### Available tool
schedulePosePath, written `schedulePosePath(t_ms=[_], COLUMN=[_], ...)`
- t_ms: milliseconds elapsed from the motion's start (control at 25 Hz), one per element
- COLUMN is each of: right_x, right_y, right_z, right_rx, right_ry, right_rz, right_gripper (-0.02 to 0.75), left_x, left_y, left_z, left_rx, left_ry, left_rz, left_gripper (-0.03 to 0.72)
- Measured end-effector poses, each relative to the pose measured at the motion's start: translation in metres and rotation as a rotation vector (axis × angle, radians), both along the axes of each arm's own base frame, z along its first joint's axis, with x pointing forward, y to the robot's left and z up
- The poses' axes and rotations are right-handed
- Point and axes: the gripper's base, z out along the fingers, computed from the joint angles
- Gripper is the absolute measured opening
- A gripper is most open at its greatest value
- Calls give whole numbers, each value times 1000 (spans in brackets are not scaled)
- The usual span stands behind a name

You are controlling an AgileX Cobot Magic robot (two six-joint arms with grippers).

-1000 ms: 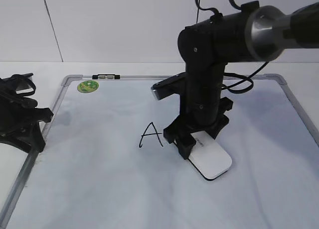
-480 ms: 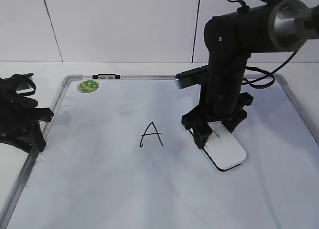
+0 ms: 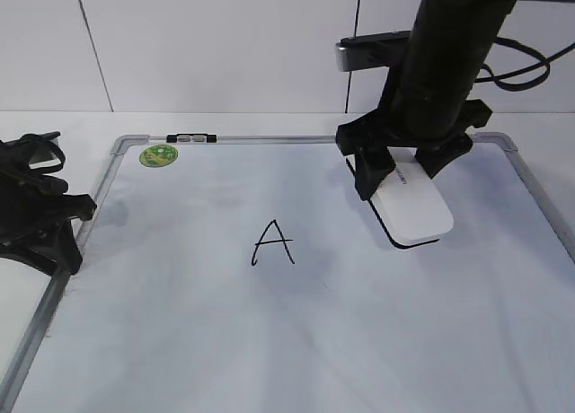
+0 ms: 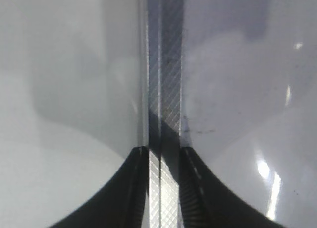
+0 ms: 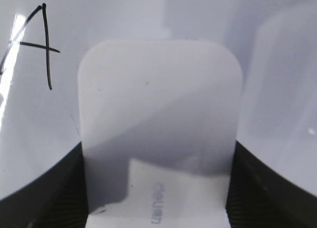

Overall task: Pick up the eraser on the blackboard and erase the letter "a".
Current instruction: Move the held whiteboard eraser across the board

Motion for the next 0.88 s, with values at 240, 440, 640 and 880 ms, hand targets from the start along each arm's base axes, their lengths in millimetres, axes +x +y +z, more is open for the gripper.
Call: schedulePosePath(t_ms=[240,440,640,880], right_x=[-6,0,15,18], right_y=[-5,-20,-64,-125], right_z=[10,10,9,-11], right_rx=[-8,-3,-22,-59], right_ry=[11,13,13,82], right_rz=[-56,-114,-216,-328], right_gripper=[527,527,527,527], left_x=[0,0,0,0], left_y=[0,0,0,0], left_z=[0,0,0,0], left_rx=[0,0,0,0], left_ry=[0,1,1,1], left_rz=[0,4,4,4], left_gripper=[164,165,165,169])
